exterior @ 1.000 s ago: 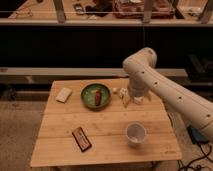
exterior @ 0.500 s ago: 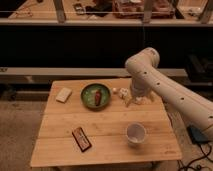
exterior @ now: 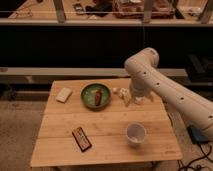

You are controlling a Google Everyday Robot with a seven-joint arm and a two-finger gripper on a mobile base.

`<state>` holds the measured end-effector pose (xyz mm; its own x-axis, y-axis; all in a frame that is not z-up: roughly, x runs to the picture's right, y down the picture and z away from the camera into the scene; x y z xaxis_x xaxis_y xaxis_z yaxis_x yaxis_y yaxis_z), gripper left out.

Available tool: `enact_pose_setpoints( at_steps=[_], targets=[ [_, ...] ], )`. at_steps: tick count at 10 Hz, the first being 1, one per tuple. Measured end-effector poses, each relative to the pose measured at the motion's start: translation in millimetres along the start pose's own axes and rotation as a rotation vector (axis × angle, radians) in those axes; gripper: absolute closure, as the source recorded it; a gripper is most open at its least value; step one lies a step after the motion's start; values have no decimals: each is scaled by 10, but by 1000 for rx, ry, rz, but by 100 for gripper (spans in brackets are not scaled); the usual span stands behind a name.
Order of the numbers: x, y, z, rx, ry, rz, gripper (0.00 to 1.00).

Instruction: Move the arm in a circular motion

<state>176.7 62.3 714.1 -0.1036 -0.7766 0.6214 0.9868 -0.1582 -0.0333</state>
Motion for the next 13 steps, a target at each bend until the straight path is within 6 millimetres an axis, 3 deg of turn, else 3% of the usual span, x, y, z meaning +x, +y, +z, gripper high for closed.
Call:
enact_pose_setpoints(
  at_steps=[2,4,5,7,9,10,11,13],
  targets=[
    [-120,-19,-60,-13,7,23,25],
    [-409,-88,-207,-41,27,36,25],
    [-742,-130,-361,-98,51,11,25],
    [-1092,-272,-491,-118,66,-29,25],
    [-1357,-783,-487,-18,51,-96,25],
    [-1396,-1069,-479,38,53,-139,25],
    [-1367,-1410,-465,108,61,-193,25],
    [-1291,-1869,-463,191,74,-285,25]
  ],
)
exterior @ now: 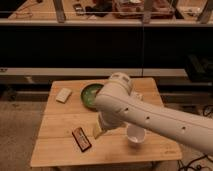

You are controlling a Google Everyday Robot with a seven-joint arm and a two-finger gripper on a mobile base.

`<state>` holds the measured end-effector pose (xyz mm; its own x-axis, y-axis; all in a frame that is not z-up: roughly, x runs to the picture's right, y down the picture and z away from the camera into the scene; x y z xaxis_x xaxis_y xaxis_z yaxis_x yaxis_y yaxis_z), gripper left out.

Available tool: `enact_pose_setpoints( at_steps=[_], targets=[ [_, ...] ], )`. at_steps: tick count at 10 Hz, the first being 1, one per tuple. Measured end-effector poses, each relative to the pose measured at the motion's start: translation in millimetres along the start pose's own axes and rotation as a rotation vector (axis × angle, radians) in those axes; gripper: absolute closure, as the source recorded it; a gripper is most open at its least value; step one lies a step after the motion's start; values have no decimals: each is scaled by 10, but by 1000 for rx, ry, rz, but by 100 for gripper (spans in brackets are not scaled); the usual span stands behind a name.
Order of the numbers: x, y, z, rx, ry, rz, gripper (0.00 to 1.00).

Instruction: Move the arm in a circular motion

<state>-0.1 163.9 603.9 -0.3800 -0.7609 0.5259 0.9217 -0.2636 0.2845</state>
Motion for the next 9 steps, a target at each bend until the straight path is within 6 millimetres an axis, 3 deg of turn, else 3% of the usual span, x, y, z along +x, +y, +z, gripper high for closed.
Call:
enact_pose_setpoints(
  at_steps=[2,6,9],
  targets=[
    [350,-315,134,19,37,-138,25],
    [960,-114,323,-104,75,-238,25],
    [1521,-51,494,-80,97,-229,25]
  ],
)
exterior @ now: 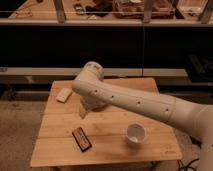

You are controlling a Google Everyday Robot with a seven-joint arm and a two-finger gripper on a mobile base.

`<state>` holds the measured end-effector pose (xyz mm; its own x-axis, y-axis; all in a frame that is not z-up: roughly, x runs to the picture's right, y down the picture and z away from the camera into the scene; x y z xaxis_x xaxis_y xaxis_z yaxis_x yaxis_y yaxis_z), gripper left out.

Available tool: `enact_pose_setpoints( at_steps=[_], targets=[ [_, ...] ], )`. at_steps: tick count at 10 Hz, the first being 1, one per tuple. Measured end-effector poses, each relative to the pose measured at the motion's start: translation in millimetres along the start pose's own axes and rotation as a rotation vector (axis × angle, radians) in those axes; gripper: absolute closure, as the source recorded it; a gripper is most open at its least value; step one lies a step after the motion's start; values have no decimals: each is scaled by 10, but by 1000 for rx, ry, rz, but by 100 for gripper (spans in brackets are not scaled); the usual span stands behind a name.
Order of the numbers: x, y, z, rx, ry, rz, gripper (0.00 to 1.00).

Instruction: Move the arm in a circular motion

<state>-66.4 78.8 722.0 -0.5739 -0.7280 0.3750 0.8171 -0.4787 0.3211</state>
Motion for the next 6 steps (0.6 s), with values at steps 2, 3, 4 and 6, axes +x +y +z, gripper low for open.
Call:
enact_pose_setpoints(
  at_steps=[2,3,4,6],
  targets=[
    [284,193,90,-8,18,15,25],
    [414,443,121,-40,26,38,25],
    [445,663,130,-70,28,61,25],
    [401,1274,115,-125,29,134,25]
  ],
)
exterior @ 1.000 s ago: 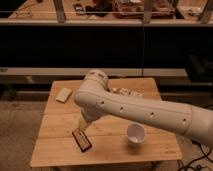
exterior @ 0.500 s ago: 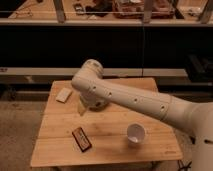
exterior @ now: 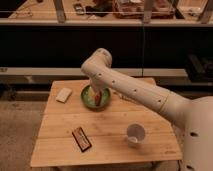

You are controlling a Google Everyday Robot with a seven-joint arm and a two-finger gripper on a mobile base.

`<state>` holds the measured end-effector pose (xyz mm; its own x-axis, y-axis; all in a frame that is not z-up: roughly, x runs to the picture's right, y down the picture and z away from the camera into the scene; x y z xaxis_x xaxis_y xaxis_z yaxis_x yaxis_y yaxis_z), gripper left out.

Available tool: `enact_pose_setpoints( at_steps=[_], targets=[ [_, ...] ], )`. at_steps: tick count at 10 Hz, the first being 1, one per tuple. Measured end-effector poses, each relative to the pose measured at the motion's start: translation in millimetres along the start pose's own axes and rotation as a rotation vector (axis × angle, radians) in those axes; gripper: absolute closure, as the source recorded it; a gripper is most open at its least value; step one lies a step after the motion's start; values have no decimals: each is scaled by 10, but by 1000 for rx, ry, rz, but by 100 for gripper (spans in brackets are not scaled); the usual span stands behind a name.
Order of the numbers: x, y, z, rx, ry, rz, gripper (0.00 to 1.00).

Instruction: Move the arm in a circular motion

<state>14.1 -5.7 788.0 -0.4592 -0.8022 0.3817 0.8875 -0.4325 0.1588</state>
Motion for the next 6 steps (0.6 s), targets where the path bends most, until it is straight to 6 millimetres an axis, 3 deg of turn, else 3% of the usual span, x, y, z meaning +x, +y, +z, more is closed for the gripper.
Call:
enact_pose_setpoints(
  at_steps=[2,3,6],
  targets=[
    [-85,442,46,-23,-8,68,25],
    [-221,809,108,-42,-25,132,25],
    [-646,1349,179,-59,-91,247,25]
  ],
)
